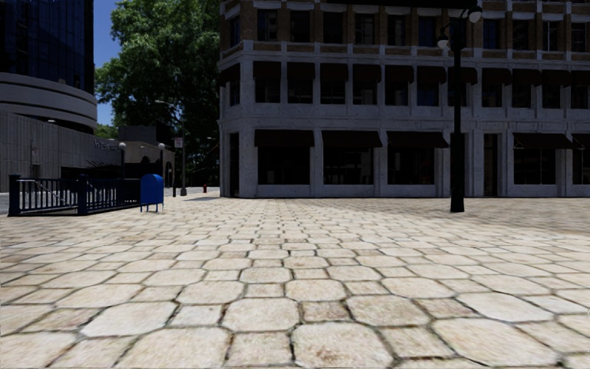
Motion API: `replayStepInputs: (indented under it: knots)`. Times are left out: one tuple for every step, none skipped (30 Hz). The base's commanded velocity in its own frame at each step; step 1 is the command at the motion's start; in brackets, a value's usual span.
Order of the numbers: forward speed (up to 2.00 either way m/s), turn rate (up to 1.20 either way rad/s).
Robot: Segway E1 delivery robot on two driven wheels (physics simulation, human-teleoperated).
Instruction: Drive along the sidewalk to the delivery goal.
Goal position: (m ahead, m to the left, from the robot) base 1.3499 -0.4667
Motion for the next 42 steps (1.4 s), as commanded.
replayStepInputs:
  knots:
    - [1.59, 0.00]
    - [1.59, 0.00]
    - [1.59, 0.00]
    - [1.59, 0.00]
    - [1.58, 0.00]
    - [1.53, 0.00]
    - [1.45, 0.00]
    - [1.35, 0.00]
    - [1.35, 0.00]
    - [1.29, 0.00]
    - [1.26, 0.00]
    - [1.26, 0.00]
    - [1.26, 0.00]
    - [1.25, 0.00]
    - [1.25, 0.00]
    - [1.25, 0.00]
    - [1.25, 0.00]
    - [1.25, 0.00]
    - [1.25, 0.00]
    - [1.16, 0.00]
    - [0.94, 0.00]
    - [0.15, 0.00]
    - [0.15, 0.00]
    - [0.00, 0.00]
    - [0.00, 0.00]
    - [0.00, 0.00]
    - [0.00, 0.00]
    - [0.00, 0.00]
    - [0.00, 0.00]
    - [0.00, 0.00]
    - [0.00, 0.00]
    - [0.00, 0.00]
    - [0.00, 0.00]
    - [0.00, 0.00]
    - [0.00, 0.00]
    - [0.00, 0.00]
    - [0.00, 0.00]
    - [0.00, 0.00]
    - [0.00, 0.00]
    - [0.00, 0.00]
    - [0.00, 0.00]
    - [0.00, 0.00]
